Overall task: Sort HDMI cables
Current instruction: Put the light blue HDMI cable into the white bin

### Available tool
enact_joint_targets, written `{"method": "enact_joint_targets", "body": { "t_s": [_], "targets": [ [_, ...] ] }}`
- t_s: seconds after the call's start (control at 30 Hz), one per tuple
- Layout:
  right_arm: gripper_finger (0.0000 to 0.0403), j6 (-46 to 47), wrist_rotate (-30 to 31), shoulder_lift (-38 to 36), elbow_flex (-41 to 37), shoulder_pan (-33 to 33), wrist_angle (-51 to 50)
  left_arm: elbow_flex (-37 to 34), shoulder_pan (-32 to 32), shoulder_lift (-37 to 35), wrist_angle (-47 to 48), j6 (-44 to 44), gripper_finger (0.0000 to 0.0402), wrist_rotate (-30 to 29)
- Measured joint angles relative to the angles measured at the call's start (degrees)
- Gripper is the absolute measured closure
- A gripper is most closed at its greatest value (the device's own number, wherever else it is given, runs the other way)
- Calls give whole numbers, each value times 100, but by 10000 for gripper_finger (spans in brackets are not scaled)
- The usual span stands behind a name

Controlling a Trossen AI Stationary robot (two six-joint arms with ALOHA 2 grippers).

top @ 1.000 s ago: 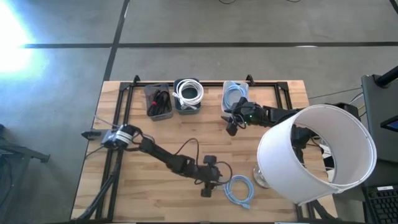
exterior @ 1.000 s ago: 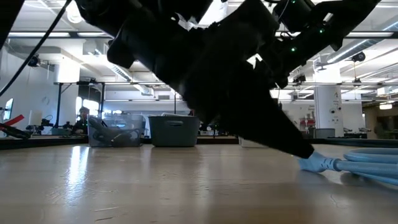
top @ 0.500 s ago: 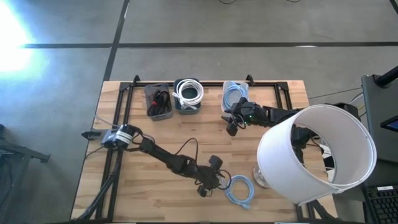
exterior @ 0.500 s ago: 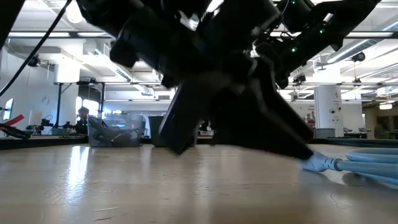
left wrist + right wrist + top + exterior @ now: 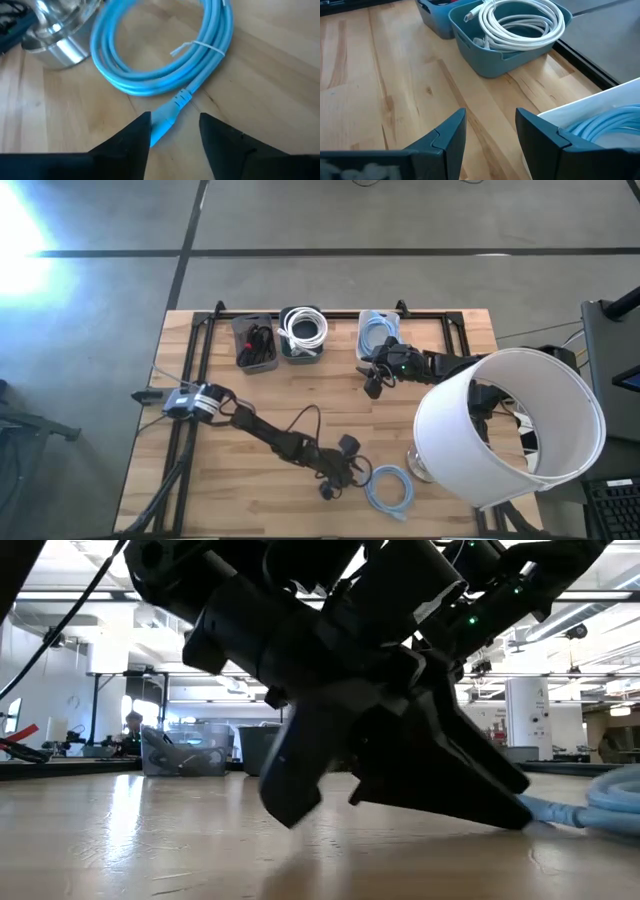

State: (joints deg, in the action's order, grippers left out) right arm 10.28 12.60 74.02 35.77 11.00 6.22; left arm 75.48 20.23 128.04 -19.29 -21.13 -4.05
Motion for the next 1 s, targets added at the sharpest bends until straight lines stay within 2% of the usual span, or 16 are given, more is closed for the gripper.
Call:
{"method": "enact_joint_targets", "body": {
  "t_s": [0.3,0.5,0.6,0.73,0.8,0.87,1.0],
  "targets": [
    [239,-41,-4,0,-2,0,-2,-39,-3,-311,554,68,309,-99],
    [239,-33,-206,2,-12,-4,-42,-53,20,-826,1750,543,345,-102],
    [239,-41,-845,2,-17,-29,-48,-72,24,-1125,2514,1015,351,-238],
    [239,-141,-2299,2,-17,-110,-262,-87,25,-1541,3265,1483,354,-249],
    [239,-142,-2825,2,-20,-206,-412,-96,31,-1703,3405,1657,354,-299],
    [239,-144,-3023,2,-20,-347,-599,-96,35,-1809,3402,1690,354,-461],
    [239,-175,-3034,40,-24,-650,-911,-96,43,-1983,3391,1666,354,-949]
  ]
}}
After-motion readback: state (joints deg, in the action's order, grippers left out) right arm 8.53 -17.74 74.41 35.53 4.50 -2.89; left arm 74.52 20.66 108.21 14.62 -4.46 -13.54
